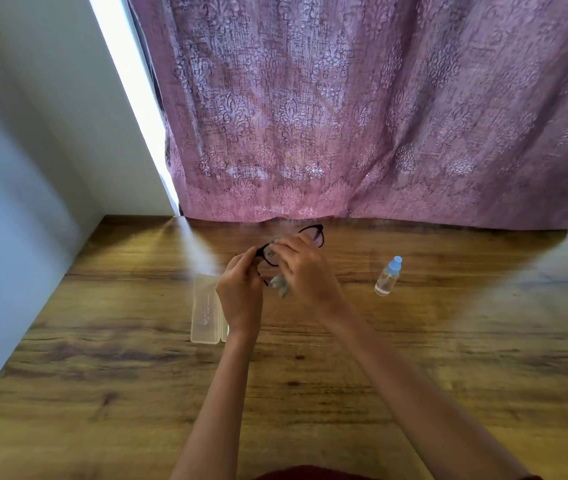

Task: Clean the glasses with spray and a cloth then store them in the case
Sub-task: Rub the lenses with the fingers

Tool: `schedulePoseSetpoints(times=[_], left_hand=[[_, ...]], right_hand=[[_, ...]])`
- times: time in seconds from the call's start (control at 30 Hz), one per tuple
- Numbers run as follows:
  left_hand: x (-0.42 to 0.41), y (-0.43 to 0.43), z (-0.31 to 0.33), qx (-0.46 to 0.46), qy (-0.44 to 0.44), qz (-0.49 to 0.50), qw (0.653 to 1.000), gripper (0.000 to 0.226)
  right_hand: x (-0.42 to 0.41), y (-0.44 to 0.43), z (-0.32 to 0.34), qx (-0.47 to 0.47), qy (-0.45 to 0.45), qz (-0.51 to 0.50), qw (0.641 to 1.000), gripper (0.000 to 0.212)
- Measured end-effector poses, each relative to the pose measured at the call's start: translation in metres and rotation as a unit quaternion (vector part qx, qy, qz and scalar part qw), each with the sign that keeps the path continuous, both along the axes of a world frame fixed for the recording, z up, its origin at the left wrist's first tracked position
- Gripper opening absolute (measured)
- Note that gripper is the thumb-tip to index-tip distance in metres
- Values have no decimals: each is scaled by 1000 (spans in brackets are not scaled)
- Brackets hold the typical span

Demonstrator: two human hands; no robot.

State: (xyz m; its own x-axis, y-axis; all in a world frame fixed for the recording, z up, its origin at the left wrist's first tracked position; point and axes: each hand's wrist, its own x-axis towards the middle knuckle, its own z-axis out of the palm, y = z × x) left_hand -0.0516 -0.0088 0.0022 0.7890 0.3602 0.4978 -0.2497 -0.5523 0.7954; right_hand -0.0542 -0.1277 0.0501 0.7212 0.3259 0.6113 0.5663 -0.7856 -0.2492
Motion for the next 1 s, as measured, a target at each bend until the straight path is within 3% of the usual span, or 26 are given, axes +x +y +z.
schedulePoseSetpoints(times=[0.5, 0.8, 1.0], left_hand=[[-3, -2, -5, 25, 16, -5, 1000, 34], [0, 6, -7, 7, 12, -1, 1000, 30], [1, 8, -7, -6, 1, -5, 1000, 31]], right_hand=[[-2, 5, -10, 18, 11, 0, 1000, 27], [5, -30, -2, 173, 14, -75, 982, 20], [10, -52, -4, 326, 78, -140, 932, 17]])
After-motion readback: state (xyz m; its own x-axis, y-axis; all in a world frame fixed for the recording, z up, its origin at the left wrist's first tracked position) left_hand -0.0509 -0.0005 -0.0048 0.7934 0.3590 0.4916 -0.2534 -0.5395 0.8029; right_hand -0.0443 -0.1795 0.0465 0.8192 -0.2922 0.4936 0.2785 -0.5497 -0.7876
